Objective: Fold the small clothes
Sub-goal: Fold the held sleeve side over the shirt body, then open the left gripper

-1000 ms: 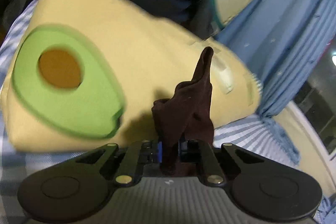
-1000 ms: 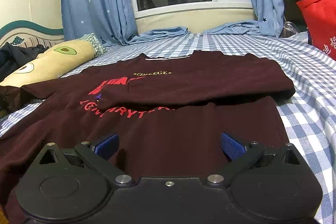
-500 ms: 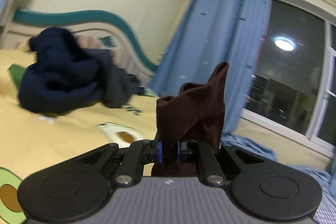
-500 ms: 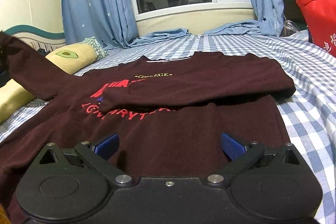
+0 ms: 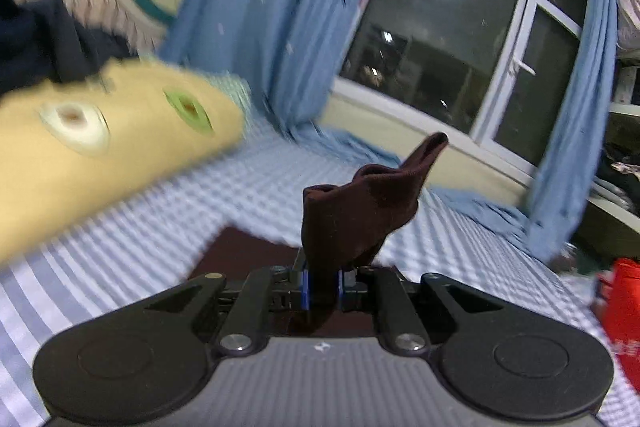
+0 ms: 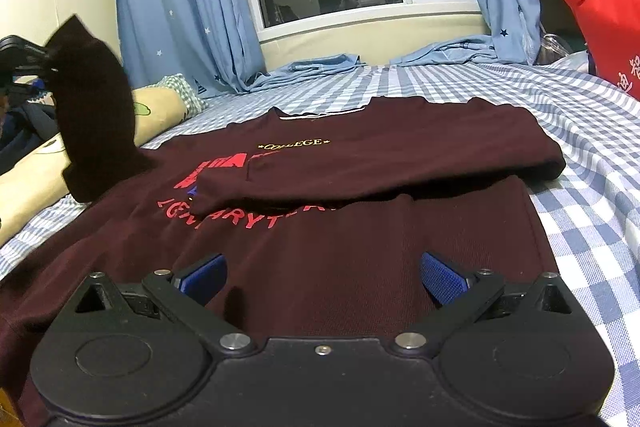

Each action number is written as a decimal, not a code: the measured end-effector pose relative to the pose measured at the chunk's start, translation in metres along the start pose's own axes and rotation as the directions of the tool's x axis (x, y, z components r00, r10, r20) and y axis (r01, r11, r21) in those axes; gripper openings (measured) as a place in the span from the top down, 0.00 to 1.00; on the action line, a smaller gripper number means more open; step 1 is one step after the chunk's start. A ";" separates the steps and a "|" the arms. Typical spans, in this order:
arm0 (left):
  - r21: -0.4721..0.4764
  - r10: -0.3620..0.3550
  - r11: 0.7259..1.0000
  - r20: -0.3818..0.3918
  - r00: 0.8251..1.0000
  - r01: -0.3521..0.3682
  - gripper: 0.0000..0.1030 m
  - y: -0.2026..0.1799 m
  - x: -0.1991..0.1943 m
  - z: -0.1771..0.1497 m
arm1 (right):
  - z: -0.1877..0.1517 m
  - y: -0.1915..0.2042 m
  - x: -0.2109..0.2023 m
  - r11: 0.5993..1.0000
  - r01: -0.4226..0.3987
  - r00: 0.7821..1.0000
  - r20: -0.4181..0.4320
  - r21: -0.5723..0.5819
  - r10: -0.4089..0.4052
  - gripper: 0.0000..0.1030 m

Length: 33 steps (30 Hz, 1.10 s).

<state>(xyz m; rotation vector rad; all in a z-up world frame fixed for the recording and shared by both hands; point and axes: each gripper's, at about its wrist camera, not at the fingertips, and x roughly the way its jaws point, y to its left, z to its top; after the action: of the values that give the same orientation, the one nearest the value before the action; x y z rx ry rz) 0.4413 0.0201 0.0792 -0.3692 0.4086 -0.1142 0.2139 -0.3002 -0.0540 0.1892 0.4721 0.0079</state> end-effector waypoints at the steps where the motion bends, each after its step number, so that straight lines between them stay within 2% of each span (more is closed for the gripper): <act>1: 0.009 -0.014 1.000 -0.020 1.000 0.014 0.88 -0.007 0.003 -0.009 | 0.000 0.000 0.000 1.000 -0.002 1.000 0.000 0.001 0.002 0.00; 5: 0.094 -0.050 0.994 -0.057 0.997 0.055 0.88 -0.029 0.010 -0.040 | 0.000 -0.002 0.000 1.000 -0.009 1.000 0.000 0.009 0.009 0.00; 8: 0.191 -0.062 0.978 -0.100 0.993 0.081 0.88 -0.052 0.010 -0.074 | 0.000 -0.003 0.000 1.000 -0.010 1.000 0.003 0.010 0.010 0.00; 11: 0.243 -0.085 0.962 -0.168 0.982 0.125 0.88 -0.075 0.014 -0.107 | -0.001 -0.004 -0.001 1.000 -0.013 1.000 0.007 0.012 0.013 0.00; 13: 0.245 -0.085 0.959 -0.228 0.970 0.141 0.86 -0.077 0.021 -0.122 | -0.002 -0.005 -0.001 1.000 -0.017 1.000 0.013 0.019 0.017 0.00; 17: 0.167 -0.096 0.974 -0.306 0.947 0.153 0.80 -0.066 0.026 -0.134 | -0.003 -0.005 -0.002 0.999 -0.020 1.000 0.022 0.027 0.020 0.00; 19: 0.150 -0.112 0.974 -0.318 0.941 0.167 0.64 -0.057 0.026 -0.133 | -0.004 -0.004 -0.003 0.999 -0.019 1.000 0.024 0.027 0.018 0.00; 20: 0.147 -0.122 0.973 -0.326 0.938 0.177 0.46 -0.054 0.026 -0.131 | -0.004 -0.005 -0.003 1.000 -0.018 1.000 0.024 0.026 0.017 0.00; 21: 0.146 -0.128 0.972 -0.329 0.936 0.184 0.34 -0.052 0.023 -0.131 | -0.004 -0.004 -0.003 1.000 -0.016 1.000 0.023 0.025 0.015 0.00; 23: 0.152 -0.145 0.967 -0.341 0.929 0.206 0.30 -0.050 0.021 -0.130 | -0.004 -0.004 -0.003 1.000 -0.013 1.000 0.021 0.021 0.012 0.00; 26: 0.152 -0.198 0.950 -0.379 0.904 0.272 0.18 -0.050 0.017 -0.132 | -0.004 -0.003 -0.002 1.000 -0.008 1.000 0.021 0.014 0.008 0.00; 28: 0.143 -0.217 0.947 -0.376 0.901 0.288 0.14 -0.048 0.010 -0.132 | -0.004 -0.003 -0.002 1.000 -0.007 1.000 0.020 0.012 0.007 0.00; 31: 0.155 -0.205 0.949 -0.357 0.912 0.274 0.10 -0.041 0.003 -0.127 | -0.004 -0.002 -0.002 1.000 -0.008 1.000 0.021 0.012 0.007 0.00; 33: 0.172 -0.157 0.960 -0.315 0.936 0.219 0.06 -0.032 0.001 -0.119 | -0.004 -0.002 -0.002 1.000 -0.009 1.000 0.023 0.014 0.009 0.00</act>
<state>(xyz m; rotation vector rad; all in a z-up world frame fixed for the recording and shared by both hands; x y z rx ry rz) 0.3927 -0.0486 -0.0111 -0.1855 0.6549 -0.4019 0.2102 -0.3015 -0.0570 0.2051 0.4485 0.0109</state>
